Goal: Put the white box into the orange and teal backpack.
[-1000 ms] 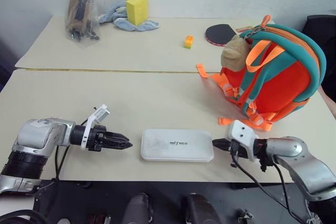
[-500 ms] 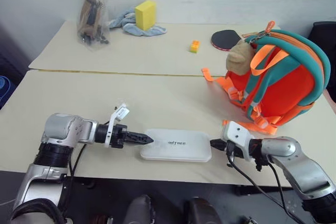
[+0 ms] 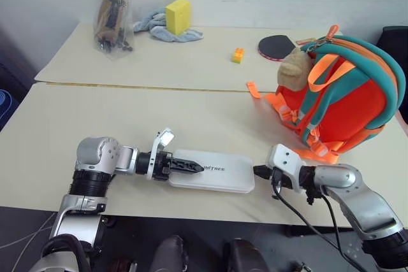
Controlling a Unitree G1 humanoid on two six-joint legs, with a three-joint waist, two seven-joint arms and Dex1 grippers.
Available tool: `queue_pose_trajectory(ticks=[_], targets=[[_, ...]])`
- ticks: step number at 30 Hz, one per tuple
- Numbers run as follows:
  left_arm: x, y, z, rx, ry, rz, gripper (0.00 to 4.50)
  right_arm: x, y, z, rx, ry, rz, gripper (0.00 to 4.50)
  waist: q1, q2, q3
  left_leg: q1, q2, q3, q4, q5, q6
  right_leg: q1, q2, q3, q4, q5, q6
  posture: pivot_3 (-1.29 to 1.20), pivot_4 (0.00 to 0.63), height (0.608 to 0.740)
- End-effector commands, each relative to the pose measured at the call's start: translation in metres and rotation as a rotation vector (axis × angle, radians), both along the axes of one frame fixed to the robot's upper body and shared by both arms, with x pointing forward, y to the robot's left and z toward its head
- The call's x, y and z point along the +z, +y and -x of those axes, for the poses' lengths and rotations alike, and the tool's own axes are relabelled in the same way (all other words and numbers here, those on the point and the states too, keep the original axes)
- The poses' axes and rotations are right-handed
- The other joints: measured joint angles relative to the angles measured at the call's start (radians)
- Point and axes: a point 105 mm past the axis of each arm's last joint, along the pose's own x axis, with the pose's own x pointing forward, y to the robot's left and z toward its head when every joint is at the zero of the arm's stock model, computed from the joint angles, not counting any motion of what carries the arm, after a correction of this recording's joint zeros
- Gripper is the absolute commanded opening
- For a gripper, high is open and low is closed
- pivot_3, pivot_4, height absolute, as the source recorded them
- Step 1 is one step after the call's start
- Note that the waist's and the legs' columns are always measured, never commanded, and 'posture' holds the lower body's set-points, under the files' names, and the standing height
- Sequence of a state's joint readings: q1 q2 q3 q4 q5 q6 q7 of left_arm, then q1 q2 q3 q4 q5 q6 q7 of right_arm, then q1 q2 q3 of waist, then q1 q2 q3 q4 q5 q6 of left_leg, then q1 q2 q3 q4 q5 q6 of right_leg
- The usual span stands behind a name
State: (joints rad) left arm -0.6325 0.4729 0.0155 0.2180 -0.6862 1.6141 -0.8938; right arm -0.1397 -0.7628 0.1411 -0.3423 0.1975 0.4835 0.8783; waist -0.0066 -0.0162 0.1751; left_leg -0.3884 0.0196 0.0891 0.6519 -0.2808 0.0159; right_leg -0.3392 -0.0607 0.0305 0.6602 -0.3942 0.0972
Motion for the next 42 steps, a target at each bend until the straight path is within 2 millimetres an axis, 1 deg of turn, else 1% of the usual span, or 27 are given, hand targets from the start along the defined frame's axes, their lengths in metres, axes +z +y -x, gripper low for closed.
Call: queue_pose_trajectory(ticks=[1,4,6,9,10,11,12,14,15,16,17,18,19,20,21,22,23,24,29,31,33,36,37,39,42], targets=[[0.016,0.0,-0.003,0.0,-0.029,0.075,2.61,0.005,0.0,0.0,-0.008,-0.031,-0.011,0.0,-0.001,-0.001,0.0,0.0,0.0,0.0,0.0,0.0,0.0,-0.001,0.0,0.0,0.0,0.0,0.0,0.0,0.15,0.74],[0.025,0.005,-0.004,0.009,-0.047,0.113,1.68,0.005,-0.004,0.001,-0.037,-0.037,-0.015,0.0,-0.001,-0.001,0.001,-0.001,0.001,0.0,-0.002,0.0,-0.001,-0.002,0.0,-0.001,0.0,0.0,0.0,0.0,0.15,0.74],[0.035,0.011,-0.005,0.019,-0.065,0.152,1.23,0.007,-0.009,0.003,-0.07,-0.051,-0.021,0.0,-0.001,-0.001,0.001,-0.001,0.001,0.0,-0.002,0.0,-0.001,-0.002,0.0,-0.001,-0.001,0.0,0.0,0.0,0.15,0.74],[0.043,0.017,-0.006,0.03,-0.081,0.181,1.17,0.011,-0.014,0.005,-0.111,-0.071,-0.033,0.0,-0.002,-0.001,0.001,-0.001,0.001,0.0,-0.002,0.0,-0.001,-0.002,0.0,-0.001,-0.001,0.0,0.0,0.0,0.15,0.74],[0.051,0.02,-0.007,0.043,-0.102,0.214,1.17,0.02,-0.021,0.007,-0.165,-0.079,-0.07,0.17,-0.001,-0.001,0.001,-0.001,0.001,0.0,-0.002,0.0,-0.002,-0.002,0.0,-0.001,-0.001,0.0,0.0,0.0,0.15,0.74],[0.057,0.023,-0.009,0.053,-0.118,0.238,1.17,0.025,-0.027,0.009,-0.205,-0.084,-0.096,0.38,0.0,-0.002,0.002,-0.002,0.001,0.0,-0.002,0.0,-0.002,-0.002,0.0,-0.001,-0.001,0.0,0.0,0.0,0.15,0.74],[0.067,0.026,-0.011,0.068,-0.146,0.274,1.17,0.036,-0.035,0.015,-0.257,-0.081,-0.155,0.58,0.001,-0.002,0.002,-0.002,0.001,-0.001,-0.002,0.0,-0.002,-0.002,0.0,-0.001,-0.001,0.0,0.0,0.0,0.15,0.74],[0.085,0.032,-0.017,0.11,-0.209,0.329,1.17,0.059,-0.052,0.024,-0.365,-0.094,-0.274,1.2,0.004,-0.003,0.003,-0.003,0.001,-0.002,-0.003,0.001,-0.002,-0.003,0.0,-0.002,-0.001,0.0,0.0,0.0,0.15,0.74],[0.09,0.033,-0.019,0.125,-0.23,0.342,1.17,0.066,-0.057,0.028,-0.399,-0.098,-0.309,1.63,0.003,-0.004,0.003,-0.004,0.001,-0.002,-0.003,0.001,-0.002,-0.003,0.0,-0.002,-0.002,0.0,0.0,0.0,0.15,0.74],[0.093,0.034,-0.021,0.14,-0.243,0.346,1.17,0.071,-0.061,0.03,-0.427,-0.099,-0.336,1.95,0.003,-0.004,0.004,-0.004,0.001,-0.003,-0.002,0.001,-0.002,-0.003,0.0,-0.003,-0.002,0.0,0.0,0.0,0.15,0.74],[0.1,0.037,-0.025,0.159,-0.267,0.352,1.17,0.082,-0.07,0.031,-0.482,-0.122,-0.383,2.32,0.002,-0.005,0.004,-0.004,0.001,-0.003,-0.002,0.001,-0.002,-0.002,0.0,-0.003,-0.002,0.0,0.0,0.0,0.15,0.74],[0.113,0.04,-0.031,0.19,-0.32,0.37,1.17,0.094,-0.08,0.03,-0.546,-0.15,-0.45,2.62,0.002,-0.006,0.004,-0.003,0.001,-0.003,-0.002,0.001,-0.002,-0.002,0.0,-0.003,-0.002,0.0,0.0,0.0,0.15,0.74],[0.122,0.043,-0.034,0.214,-0.357,0.385,1.17,0.103,-0.087,0.031,-0.588,-0.166,-0.499,3.03,0.0,-0.007,0.005,-0.003,0.001,-0.003,-0.003,0.001,-0.003,-0.002,0.0,-0.003,-0.002,0.0,0.0,0.0,0.15,0.74],[0.129,0.045,-0.038,0.24,-0.406,0.385,1.17,0.11,-0.09,0.03,-0.613,-0.18,-0.545,3.34,-0.001,-0.007,0.005,-0.003,0.001,-0.003,-0.003,0.002,-0.004,-0.002,0.0,-0.003,-0.002,0.0,0.0,0.0,0.15,0.74],[0.135,0.046,-0.041,0.262,-0.447,0.378,1.17,0.114,-0.09,0.027,-0.625,-0.186,-0.573,3.74,-0.004,-0.007,0.005,-0.003,0.001,-0.003,-0.004,0.002,-0.004,-0.002,0.0,-0.004,-0.002,0.0,0.0,0.0,0.15,0.74],[0.137,0.046,-0.045,0.285,-0.476,0.361,1.17,0.115,-0.09,0.022,-0.64,-0.197,-0.566,4.09,-0.008,-0.007,0.005,-0.003,0.001,-0.003,-0.004,0.002,-0.004,-0.003,0.001,-0.004,-0.002,0.0,0.0,0.0,0.15,0.74],[0.139,0.046,-0.048,0.305,-0.501,0.348,1.17,0.115,-0.09,0.015,-0.661,-0.206,-0.557,4.37,-0.012,-0.007,0.005,-0.003,0.001,-0.003,-0.005,0.003,-0.005,-0.003,0.001,-0.003,-0.002,0.0,0.0,0.0,0.15,0.74],[0.143,0.046,-0.051,0.325,-0.525,0.344,1.17,0.114,-0.09,0.007,-0.677,-0.202,-0.571,4.44,-0.016,-0.007,0.006,-0.003,0.001,-0.003,-0.006,0.003,-0.005,-0.003,0.001,-0.004,-0.002,0.0,0.0,0.0,0.15,0.74],[0.152,0.047,-0.066,0.391,-0.595,0.332,1.17,0.129,-0.073,-0.037,-0.668,-0.188,-0.778,4.44,-0.028,-0.009,0.007,-0.004,0.002,0.0,-0.006,0.004,-0.007,-0.008,0.002,-0.001,-0.001,0.0,0.0,0.0,0.15,0.74],[0.154,0.046,-0.069,0.398,-0.619,0.32,1.17,0.136,-0.069,-0.052,-0.667,-0.206,-0.806,4.44,-0.025,-0.009,0.007,-0.007,0.002,0.001,-0.006,0.005,-0.007,-0.012,0.003,-0.001,0.001,0.0,0.0,0.0,0.15,0.74],[0.155,0.045,-0.071,0.407,-0.636,0.315,1.17,0.141,-0.067,-0.062,-0.665,-0.217,-0.834,4.44,-0.023,-0.009,0.007,-0.016,0.002,0.001,-0.004,0.009,-0.007,-0.022,0.003,-0.001,0.004,0.0,0.0,0.0,0.15,0.74],[0.159,0.047,-0.079,0.456,-0.672,0.31,1.17,0.146,-0.058,-0.081,-0.641,-0.243,-0.841,4.44,-0.024,-0.009,0.008,-0.018,0.003,0.002,-0.005,0.009,-0.007,-0.024,0.002,-0.001,0.004,0.0,0.0,0.0,0.15,0.74],[0.159,0.048,-0.081,0.472,-0.683,0.307,1.17,0.145,-0.057,-0.086,-0.633,-0.252,-0.834,4.05,-0.024,-0.009,0.008,-0.018,0.003,0.002,-0.004,0.009,-0.007,-0.024,0.002,-0.001,0.004,0.0,0.0,0.0,0.15,0.74],[0.159,0.049,-0.085,0.492,-0.7,0.297,1.17,0.142,-0.057,-0.09,-0.618,-0.262,-0.818,3.53,-0.024,-0.009,0.008,-0.019,0.002,0.002,-0.004,0.009,-0.006,-0.024,0.002,-0.001,0.004,0.0,0.0,0.0,0.15,0.74],[0.158,0.053,-0.092,0.541,-0.723,0.258,1.17,0.144,-0.054,-0.084,-0.537,-0.255,-0.815,2.49,-0.024,-0.009,0.008,-0.018,0.002,0.002,-0.004,0.009,-0.006,-0.023,0.002,-0.001,0.004,0.0,0.001,0.0,0.15,0.74]])
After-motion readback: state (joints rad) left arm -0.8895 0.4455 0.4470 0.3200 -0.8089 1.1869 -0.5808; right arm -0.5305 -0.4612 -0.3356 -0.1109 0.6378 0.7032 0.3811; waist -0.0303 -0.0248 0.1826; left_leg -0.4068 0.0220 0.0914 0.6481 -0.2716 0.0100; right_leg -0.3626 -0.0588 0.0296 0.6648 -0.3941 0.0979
